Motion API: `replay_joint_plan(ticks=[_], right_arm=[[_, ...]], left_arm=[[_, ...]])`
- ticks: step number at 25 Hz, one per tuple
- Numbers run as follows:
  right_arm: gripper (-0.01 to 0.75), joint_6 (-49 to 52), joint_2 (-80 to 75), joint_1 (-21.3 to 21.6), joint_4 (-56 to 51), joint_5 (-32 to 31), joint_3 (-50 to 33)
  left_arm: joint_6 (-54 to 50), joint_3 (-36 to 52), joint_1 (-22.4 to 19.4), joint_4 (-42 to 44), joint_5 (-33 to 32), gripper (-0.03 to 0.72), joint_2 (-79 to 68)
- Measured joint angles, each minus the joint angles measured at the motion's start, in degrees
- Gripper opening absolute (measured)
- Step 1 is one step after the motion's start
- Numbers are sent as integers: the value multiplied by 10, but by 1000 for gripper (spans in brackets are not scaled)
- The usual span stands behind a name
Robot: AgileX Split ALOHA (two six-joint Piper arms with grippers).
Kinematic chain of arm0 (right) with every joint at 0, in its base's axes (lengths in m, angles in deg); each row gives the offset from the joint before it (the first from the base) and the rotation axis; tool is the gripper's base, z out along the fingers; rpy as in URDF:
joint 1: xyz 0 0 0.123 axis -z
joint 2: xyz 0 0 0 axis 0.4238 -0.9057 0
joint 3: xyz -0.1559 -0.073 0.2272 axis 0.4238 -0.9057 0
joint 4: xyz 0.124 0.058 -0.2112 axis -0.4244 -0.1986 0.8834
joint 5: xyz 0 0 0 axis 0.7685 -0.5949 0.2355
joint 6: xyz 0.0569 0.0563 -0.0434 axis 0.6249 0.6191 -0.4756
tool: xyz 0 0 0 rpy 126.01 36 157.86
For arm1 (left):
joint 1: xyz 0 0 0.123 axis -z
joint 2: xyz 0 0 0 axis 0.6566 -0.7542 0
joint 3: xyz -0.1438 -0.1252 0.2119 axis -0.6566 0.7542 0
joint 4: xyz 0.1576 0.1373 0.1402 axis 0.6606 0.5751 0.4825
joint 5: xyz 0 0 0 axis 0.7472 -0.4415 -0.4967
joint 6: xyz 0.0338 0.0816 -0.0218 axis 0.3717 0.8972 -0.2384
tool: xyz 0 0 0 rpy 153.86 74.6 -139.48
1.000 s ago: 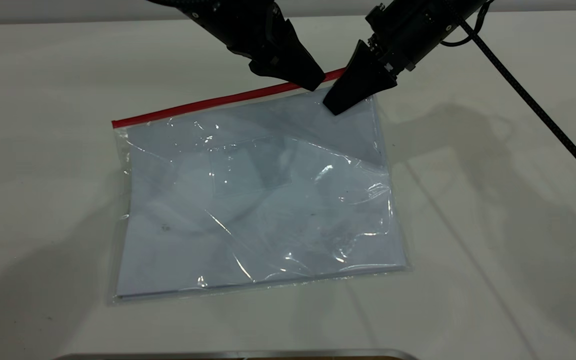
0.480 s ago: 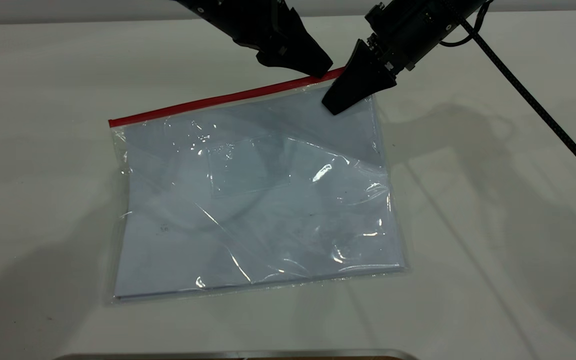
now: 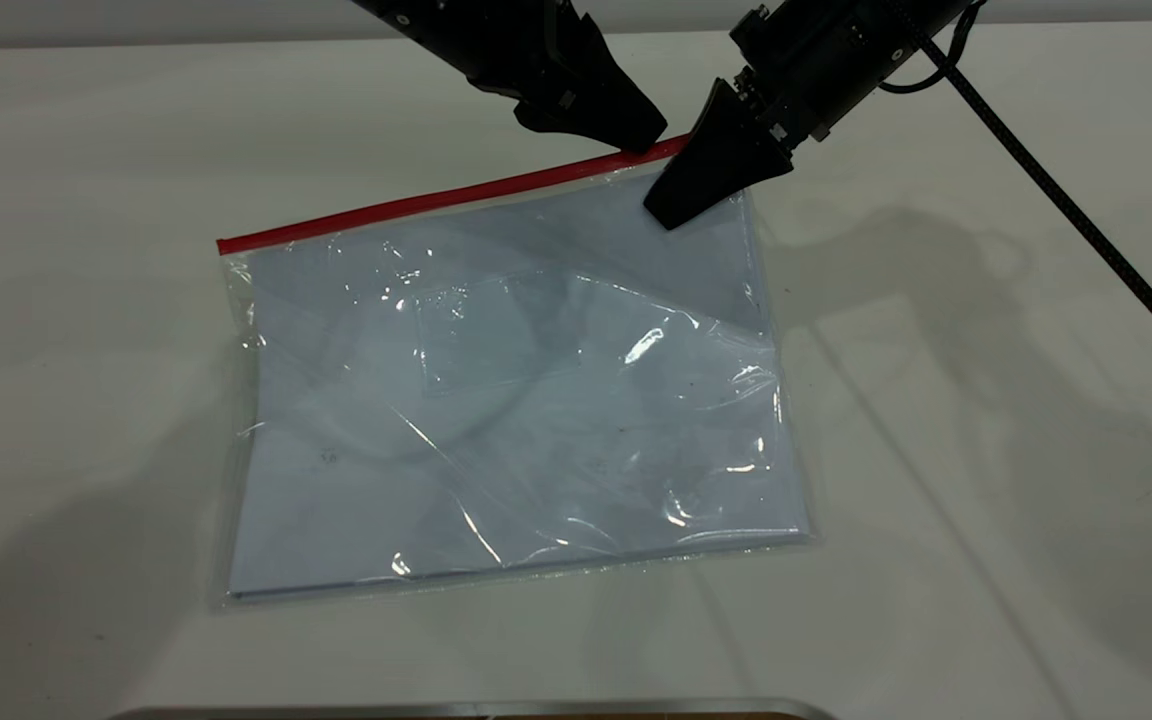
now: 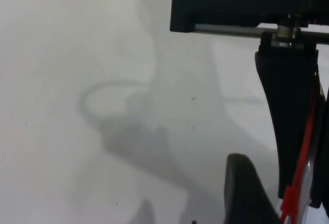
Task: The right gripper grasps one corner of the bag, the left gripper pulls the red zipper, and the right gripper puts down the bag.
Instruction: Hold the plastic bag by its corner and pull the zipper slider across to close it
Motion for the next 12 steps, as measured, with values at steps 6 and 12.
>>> replay_joint_plan(ticks=[6,12], right_arm=[[34,0,0,0,0,0,0],[34,0,0,0,0,-2,0]], left_arm=[[9,0,0,-14,2,416,-15],[22,0,0,-37,2,310,-16]])
